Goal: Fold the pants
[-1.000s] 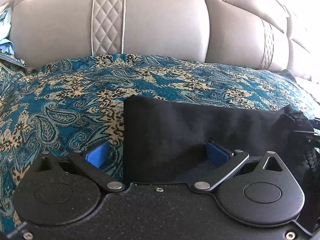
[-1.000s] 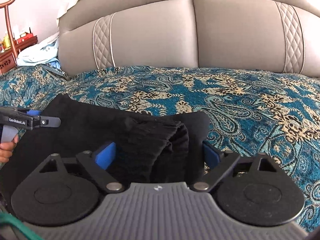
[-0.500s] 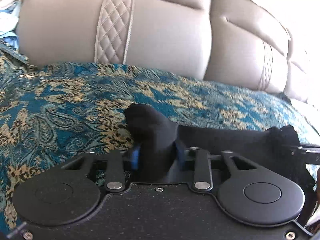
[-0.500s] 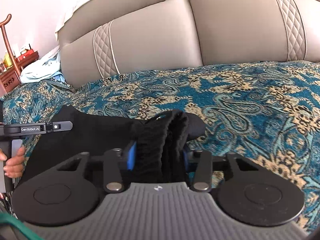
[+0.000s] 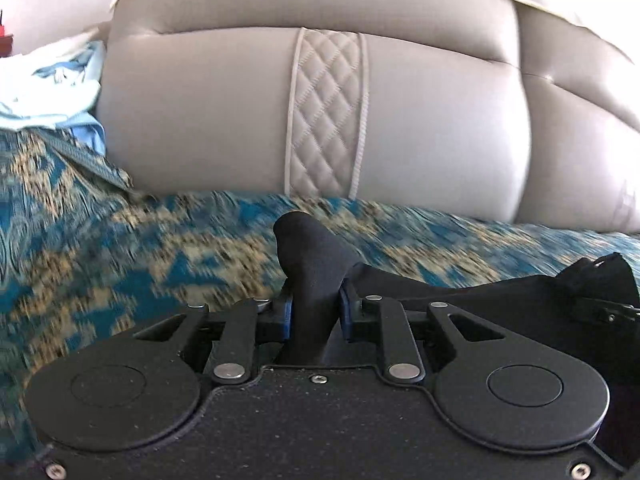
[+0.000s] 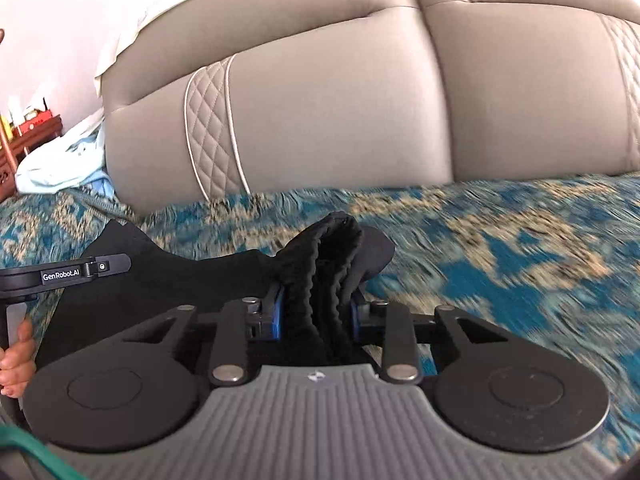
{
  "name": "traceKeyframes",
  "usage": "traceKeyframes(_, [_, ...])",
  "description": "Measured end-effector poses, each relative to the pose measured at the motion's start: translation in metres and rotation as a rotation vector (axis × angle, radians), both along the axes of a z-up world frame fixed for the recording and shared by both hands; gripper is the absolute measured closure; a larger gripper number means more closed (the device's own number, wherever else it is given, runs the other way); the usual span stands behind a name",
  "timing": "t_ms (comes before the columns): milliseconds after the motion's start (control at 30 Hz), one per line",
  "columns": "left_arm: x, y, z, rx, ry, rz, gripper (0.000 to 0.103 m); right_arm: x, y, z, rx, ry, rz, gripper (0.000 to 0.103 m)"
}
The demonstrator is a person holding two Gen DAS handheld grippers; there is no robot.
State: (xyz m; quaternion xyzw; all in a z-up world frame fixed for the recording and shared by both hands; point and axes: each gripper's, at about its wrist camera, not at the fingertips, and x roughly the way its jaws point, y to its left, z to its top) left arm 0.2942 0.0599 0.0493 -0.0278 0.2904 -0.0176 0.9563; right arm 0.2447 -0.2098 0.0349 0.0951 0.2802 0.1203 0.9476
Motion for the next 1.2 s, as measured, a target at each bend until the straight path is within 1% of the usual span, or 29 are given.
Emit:
traceKeyframes(167, [0.032,0.005,-0.006,0.033,0.01,0.033,0.082,0.027,0.015,-0.004,-0.008,-0.015,-0.032,0.069])
traceKeyframes(267, [0.044,0.005,-0.014,0.057,0.024,0.036,0.082,0.034,0.024,-0.008,-0.051,-0.02,-0.04,0.068])
traceKeyframes(367, [0.049,0.008,-0.017,0.04,0.037,0.04,0.081,0.036,0.026,-0.01,-0.063,-0.02,-0.038,0.066])
traceKeyframes(433, [0.05,0.01,-0.018,0.028,0.045,0.04,0.08,0.036,0.022,-0.012,-0.051,-0.017,-0.037,0.064])
traceKeyframes(500, [0.049,0.01,-0.019,0.033,0.058,0.039,0.077,0.038,0.021,-0.013,-0.047,-0.005,-0.04,0.057])
traceKeyframes(533, [0.051,0.009,-0.02,0.042,0.072,0.038,0.073,0.039,0.021,-0.012,-0.056,0.003,-0.041,0.053])
traceKeyframes(567, [0.051,0.008,-0.02,0.052,0.084,0.037,0.069,0.039,0.021,-0.012,-0.069,0.008,-0.051,0.044])
traceKeyframes(600, [0.051,0.007,-0.02,0.067,0.093,0.037,0.068,0.039,0.021,-0.011,-0.083,0.014,-0.068,0.035])
traceKeyframes(633, [0.049,0.005,-0.02,0.088,0.092,0.035,0.066,0.039,0.022,-0.011,-0.093,0.021,-0.075,0.032])
traceKeyframes(667, [0.047,0.004,-0.02,0.107,0.09,0.031,0.059,0.038,0.022,-0.009,-0.099,0.023,-0.084,0.029])
traceKeyframes(700, [0.044,0.002,-0.019,0.132,0.091,0.029,0.054,0.037,0.021,-0.008,-0.1,0.022,-0.091,0.026])
traceKeyframes(733, [0.04,-0.001,-0.017,0.153,0.086,0.025,0.045,0.035,0.02,-0.007,-0.098,0.021,-0.093,0.025])
traceKeyframes(767, [0.035,-0.003,-0.016,0.173,0.077,0.018,0.038,0.033,0.018,-0.005,-0.093,0.017,-0.103,0.023])
traceKeyframes(800, [0.031,-0.005,-0.014,0.191,0.069,0.013,0.035,0.031,0.017,-0.003,-0.089,0.014,-0.114,0.023])
traceKeyframes(867, [0.02,-0.008,-0.011,0.22,0.058,0.011,0.023,0.023,0.013,0.002,-0.076,-0.003,-0.134,0.021])
traceKeyframes(933, [0.007,-0.008,-0.006,0.217,0.052,0.005,0.019,0.013,0.011,0.008,-0.068,-0.025,-0.146,0.019])
traceKeyframes(1000, [-0.006,-0.009,-0.002,0.186,0.054,-0.005,0.015,0.001,0.013,0.015,-0.076,-0.056,-0.156,0.015])
traceKeyframes(1067, [-0.018,-0.009,0.003,0.163,0.058,-0.014,0.011,-0.012,0.016,0.021,-0.094,-0.094,-0.158,0.012])
traceKeyframes(1133, [-0.034,-0.011,0.007,0.154,0.053,-0.02,0.009,-0.027,0.022,0.026,-0.128,-0.143,-0.156,0.01])
traceKeyframes(1200, [-0.049,-0.012,0.01,0.15,0.045,-0.02,0.006,-0.041,0.028,0.029,-0.157,-0.185,-0.166,0.006])
